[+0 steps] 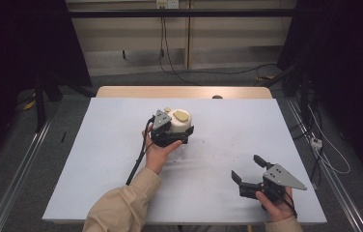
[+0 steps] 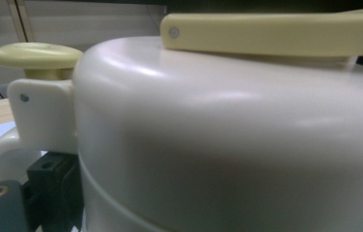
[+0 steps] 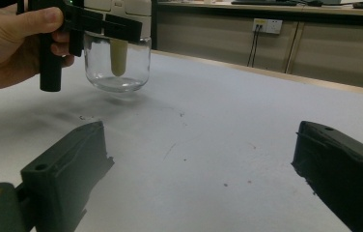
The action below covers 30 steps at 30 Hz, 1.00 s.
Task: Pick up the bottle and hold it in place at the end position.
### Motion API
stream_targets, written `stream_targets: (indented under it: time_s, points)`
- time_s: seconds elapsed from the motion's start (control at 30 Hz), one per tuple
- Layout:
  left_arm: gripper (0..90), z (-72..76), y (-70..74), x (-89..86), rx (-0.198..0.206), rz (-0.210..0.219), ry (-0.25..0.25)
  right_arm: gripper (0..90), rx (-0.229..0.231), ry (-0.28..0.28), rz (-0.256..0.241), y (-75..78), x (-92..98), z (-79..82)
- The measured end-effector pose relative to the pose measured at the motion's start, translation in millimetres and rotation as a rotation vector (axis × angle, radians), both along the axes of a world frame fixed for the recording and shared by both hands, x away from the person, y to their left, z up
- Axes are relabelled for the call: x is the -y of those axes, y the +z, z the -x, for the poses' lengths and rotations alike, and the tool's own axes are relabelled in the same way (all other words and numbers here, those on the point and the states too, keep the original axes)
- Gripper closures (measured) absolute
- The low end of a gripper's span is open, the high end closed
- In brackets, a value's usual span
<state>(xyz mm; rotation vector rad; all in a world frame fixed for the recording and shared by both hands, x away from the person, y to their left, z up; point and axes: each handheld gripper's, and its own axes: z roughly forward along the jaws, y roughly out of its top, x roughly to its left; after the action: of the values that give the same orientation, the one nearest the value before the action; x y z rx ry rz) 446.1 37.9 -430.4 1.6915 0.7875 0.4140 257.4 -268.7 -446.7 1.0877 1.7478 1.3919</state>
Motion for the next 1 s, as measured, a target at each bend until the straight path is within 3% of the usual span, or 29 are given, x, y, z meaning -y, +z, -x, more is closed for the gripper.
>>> stream_targets:
  time_s: [1.0]
  points:
    - [6.4,-8.8,-18.0,25.7,-0.019,-0.005,-0.002,4.5,0.002,0.006,-0.012,0.1,0.7,-0.2]
